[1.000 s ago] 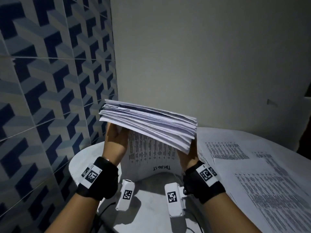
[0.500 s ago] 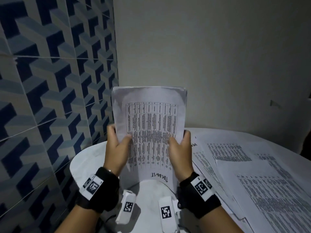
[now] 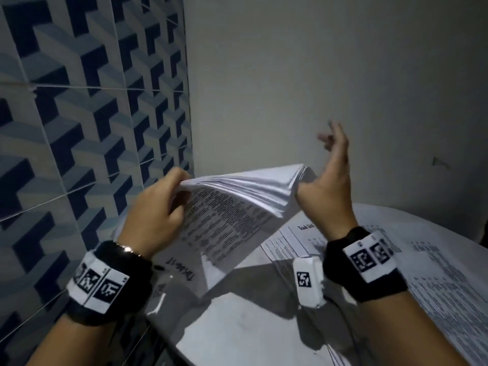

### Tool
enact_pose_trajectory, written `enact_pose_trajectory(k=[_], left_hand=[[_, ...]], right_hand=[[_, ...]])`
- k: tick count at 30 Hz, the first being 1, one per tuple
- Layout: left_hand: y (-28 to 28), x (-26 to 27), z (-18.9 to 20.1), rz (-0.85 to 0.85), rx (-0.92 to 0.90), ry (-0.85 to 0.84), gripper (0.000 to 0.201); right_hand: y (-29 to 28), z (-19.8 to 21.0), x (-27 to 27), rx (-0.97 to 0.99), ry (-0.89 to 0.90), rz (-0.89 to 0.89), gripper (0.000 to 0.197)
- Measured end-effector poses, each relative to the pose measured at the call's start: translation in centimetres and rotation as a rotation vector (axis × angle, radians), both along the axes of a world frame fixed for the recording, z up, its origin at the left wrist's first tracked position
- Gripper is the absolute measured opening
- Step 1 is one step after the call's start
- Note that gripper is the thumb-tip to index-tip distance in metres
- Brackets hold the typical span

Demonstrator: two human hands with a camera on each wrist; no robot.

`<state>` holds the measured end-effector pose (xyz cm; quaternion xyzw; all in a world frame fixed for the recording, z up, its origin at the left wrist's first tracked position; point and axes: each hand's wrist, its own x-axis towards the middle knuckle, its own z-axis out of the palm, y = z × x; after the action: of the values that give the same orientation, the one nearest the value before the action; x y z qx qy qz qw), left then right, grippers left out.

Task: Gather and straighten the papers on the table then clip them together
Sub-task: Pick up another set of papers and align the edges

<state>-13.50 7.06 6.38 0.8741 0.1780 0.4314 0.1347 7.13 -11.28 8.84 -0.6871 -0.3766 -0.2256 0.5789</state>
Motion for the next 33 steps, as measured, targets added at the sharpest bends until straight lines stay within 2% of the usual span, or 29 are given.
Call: enact_pose_trajectory(k=[3,5,7,8,10,11,12,13,14,15,16,17,18,19,21,23,25,28,33], left_hand=[[0.0,-0.5,1.0,0.004,0.123,0.145,0.029],[0.4,-0.3,0.6,0.005,0.154,0.17,0.032],[1.0,0.0,-0.3,0.078,0.136,0.068,0.027],[1.6,0.2,-1.0,0.153,0.106,-0.017,0.037],[2.4,0.2,-2.3,0.25,-0.106,-0.206,0.084],[3.1,0.0,-3.0,0.214,-0.304,-0.287,0.105],[3.8,-0.1,-3.7,0.114,-0.536,-0.347,0.118],[4.6,-0.3,-4.4,-0.027,-0.757,-0.385,0.12],[5.3,-0.4,-4.9,-0.166,-0.942,-0.393,0.114],[5.9,-0.4,-5.4,-0.24,-1.057,-0.375,0.099],[6.2,-0.2,-5.7,-0.257,-1.09,-0.356,0.074],[6.0,0.2,-5.8,-0.213,-1.057,-0.356,0.046],[5.7,0.5,-5.9,-0.156,-0.999,-0.373,0.026],[5.3,1.0,-6.1,-0.117,-0.924,-0.4,0.022],[4.5,1.5,-6.3,-0.093,-0.811,-0.456,0.022],[3.8,1.7,-6.6,-0.096,-0.786,-0.506,0.022],[3.6,1.6,-7.4,-0.113,-0.815,-0.498,0.028],[3.3,1.3,-9.0,-0.119,-0.896,-0.434,0.04],[3.0,0.8,-10.2,-0.12,-0.989,-0.445,0.038]], right_hand=[[-0.6,1.2,1.0,-0.246,0.058,0.328,0.059],[-0.4,0.2,0.9,-0.302,0.088,0.518,0.031],[-0.1,-1.3,0.9,-0.267,0.164,0.509,0.014],[-0.1,-2.2,1.2,-0.213,0.231,0.468,0.007],[-0.1,-3.6,1.9,-0.115,0.344,0.399,0.01],[-0.3,-4.2,2.2,-0.087,0.386,0.396,0.009],[-0.4,-4.6,2.5,-0.067,0.417,0.397,0.004],[-0.5,-4.9,2.4,-0.057,0.439,0.402,0.001],[-0.6,-5.2,2.4,-0.054,0.464,0.407,0.002],[-0.5,-5.6,2.7,-0.059,0.488,0.401,0.005],[-0.3,-6.0,2.7,-0.069,0.507,0.384,0.01],[0.0,-6.3,2.8,-0.077,0.526,0.363,0.013],[0.3,-6.6,2.7,-0.075,0.544,0.34,0.015],[0.7,-7.0,2.6,-0.061,0.559,0.315,0.012],[1.3,-7.7,1.8,-0.001,0.556,0.276,0.004],[1.7,-8.6,1.0,0.053,0.554,0.243,0.006],[1.7,-9.5,0.5,0.078,0.632,0.242,0.003],[1.3,-11.4,0.1,0.04,0.746,0.236,0.021],[1.3,-13.0,-0.4,0.007,0.833,0.258,0.03]])
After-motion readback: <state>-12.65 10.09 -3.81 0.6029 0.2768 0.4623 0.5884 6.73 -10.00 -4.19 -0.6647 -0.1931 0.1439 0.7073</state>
